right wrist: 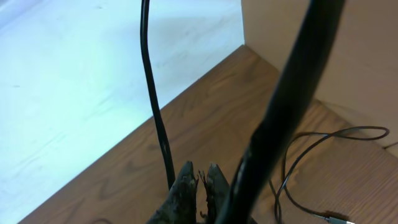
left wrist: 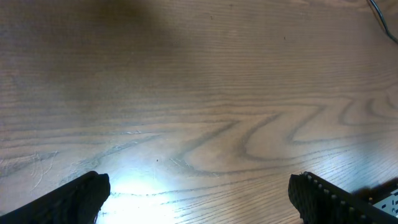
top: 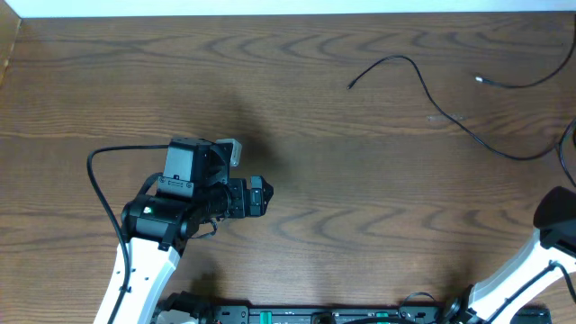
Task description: Untangle cables
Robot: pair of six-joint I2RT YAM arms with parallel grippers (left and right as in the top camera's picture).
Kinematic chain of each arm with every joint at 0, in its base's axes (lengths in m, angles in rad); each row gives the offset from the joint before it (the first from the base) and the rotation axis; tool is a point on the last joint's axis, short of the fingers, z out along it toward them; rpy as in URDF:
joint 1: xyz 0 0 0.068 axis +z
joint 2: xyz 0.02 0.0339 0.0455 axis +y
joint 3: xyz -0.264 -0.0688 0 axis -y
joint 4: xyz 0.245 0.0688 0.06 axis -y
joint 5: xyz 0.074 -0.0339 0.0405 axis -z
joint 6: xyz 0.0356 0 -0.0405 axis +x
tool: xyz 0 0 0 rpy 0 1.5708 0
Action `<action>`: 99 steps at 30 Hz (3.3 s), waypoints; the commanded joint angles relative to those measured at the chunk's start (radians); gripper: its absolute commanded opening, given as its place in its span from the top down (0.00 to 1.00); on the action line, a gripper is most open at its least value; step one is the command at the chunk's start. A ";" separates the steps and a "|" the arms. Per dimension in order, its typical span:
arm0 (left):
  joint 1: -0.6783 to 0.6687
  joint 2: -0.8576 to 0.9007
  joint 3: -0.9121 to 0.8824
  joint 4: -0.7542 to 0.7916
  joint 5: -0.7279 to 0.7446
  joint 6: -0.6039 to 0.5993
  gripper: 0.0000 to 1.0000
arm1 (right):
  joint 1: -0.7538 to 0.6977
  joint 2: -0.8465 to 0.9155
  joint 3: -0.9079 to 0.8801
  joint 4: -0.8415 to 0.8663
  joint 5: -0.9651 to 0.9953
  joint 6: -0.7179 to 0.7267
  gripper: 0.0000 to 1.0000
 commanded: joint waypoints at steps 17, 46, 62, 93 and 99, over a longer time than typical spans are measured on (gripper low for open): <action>-0.093 0.000 0.007 0.006 0.002 0.016 0.03 | -0.235 0.445 0.015 -0.053 0.056 0.033 0.99; -0.095 0.000 0.007 0.023 0.003 0.017 0.03 | -0.032 0.420 0.188 0.001 0.128 0.023 0.01; -0.095 0.000 -0.001 0.013 0.002 0.044 0.03 | 0.136 0.336 0.150 -0.089 -0.097 -0.182 0.01; -0.095 0.000 -0.001 0.024 -0.043 0.080 0.02 | 0.448 0.336 -0.354 -0.098 0.086 -0.319 0.14; -0.095 0.000 -0.002 0.023 -0.043 0.080 0.02 | 0.448 0.336 -0.402 -0.093 0.088 -0.319 0.16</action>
